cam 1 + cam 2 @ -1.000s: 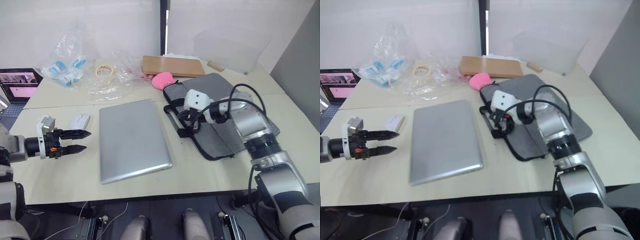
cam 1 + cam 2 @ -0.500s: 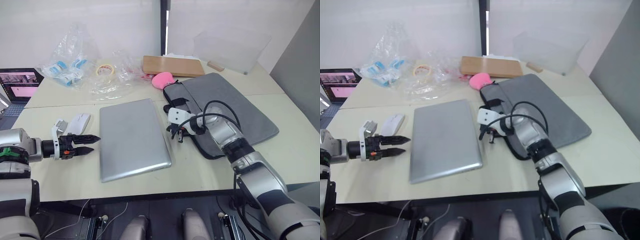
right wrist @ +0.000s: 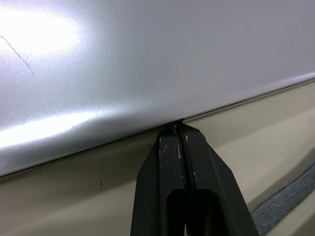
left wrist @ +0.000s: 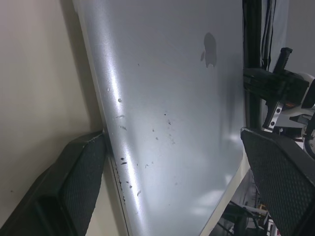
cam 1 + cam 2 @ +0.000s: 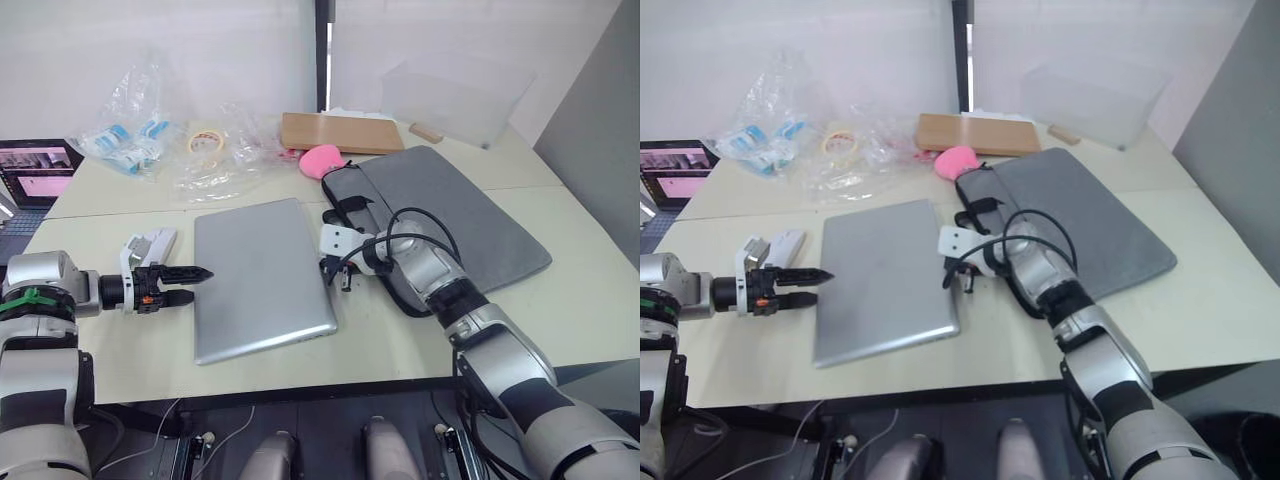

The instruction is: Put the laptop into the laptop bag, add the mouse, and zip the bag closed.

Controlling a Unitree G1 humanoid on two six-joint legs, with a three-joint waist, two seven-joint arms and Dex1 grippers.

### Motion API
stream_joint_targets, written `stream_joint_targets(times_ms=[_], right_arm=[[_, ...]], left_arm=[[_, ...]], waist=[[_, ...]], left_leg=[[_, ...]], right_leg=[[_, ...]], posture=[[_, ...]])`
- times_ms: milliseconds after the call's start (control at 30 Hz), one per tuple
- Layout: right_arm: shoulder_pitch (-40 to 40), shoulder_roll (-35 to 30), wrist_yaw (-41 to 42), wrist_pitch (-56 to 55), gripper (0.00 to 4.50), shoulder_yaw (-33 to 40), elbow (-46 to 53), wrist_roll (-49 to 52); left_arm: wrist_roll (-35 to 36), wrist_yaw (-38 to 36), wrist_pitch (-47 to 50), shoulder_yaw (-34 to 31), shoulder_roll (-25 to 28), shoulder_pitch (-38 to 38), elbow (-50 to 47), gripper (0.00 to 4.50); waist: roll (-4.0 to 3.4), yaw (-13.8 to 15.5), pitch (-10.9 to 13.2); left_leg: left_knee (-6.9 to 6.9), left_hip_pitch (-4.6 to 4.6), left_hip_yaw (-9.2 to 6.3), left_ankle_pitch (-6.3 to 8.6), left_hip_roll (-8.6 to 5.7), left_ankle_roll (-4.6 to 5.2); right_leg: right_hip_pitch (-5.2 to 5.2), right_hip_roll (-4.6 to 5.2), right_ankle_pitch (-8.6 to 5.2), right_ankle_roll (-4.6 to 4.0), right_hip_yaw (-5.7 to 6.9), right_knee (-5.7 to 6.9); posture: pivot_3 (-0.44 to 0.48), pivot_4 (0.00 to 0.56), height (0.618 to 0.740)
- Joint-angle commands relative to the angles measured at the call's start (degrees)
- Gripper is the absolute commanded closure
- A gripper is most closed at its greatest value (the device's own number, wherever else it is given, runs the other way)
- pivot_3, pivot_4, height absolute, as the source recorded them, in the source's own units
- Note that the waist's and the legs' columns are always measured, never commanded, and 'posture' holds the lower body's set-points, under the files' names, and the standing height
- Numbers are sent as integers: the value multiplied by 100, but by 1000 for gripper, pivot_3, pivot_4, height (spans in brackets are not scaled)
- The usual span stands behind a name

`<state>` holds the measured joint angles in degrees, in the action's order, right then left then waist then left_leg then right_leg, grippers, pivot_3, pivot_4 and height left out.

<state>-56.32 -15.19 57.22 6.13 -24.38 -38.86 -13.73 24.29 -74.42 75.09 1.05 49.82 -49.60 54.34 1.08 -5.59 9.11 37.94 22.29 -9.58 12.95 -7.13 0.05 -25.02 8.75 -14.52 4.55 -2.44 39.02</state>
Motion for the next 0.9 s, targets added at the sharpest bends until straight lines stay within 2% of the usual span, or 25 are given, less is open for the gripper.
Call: stream_joint_targets(times_ms=[33,300,567,667,900], right_arm=[[-134,317,-26,-215,4464,-28,274,81],[64,153,29,-275,4464,15,301,26],[166,23,44,-350,4464,42,281,6],[176,30,32,-347,4500,36,283,-3],[165,18,38,-366,4500,39,258,-6]], left_arm=[[253,-163,355,-27,-189,-94,-386,0],[549,12,884,-388,-139,-35,-872,0],[643,410,570,-816,-70,295,-1171,0],[687,531,582,-935,-57,353,-1166,830],[760,727,695,-1130,-47,521,-1306,3168]], waist=[[0,-2,0],[3,-28,0],[3,-41,0],[4,-38,0],[4,-36,0]], left_leg=[[0,0,0,0,-1,0],[0,4,-1,-2,8,-5],[0,5,-2,0,14,-12],[0,5,-3,1,17,-13],[0,5,-3,2,17,-13]], right_leg=[[0,0,0,0,-1,-1],[-8,-12,3,-5,-1,-1],[-10,-17,5,-8,-5,-5],[-10,-22,6,-10,-5,-7],[-10,-22,7,-11,-6,-7]], posture=[[0,150,740],[0,150,740],[0,150,740],[0,150,740],[0,150,740]])
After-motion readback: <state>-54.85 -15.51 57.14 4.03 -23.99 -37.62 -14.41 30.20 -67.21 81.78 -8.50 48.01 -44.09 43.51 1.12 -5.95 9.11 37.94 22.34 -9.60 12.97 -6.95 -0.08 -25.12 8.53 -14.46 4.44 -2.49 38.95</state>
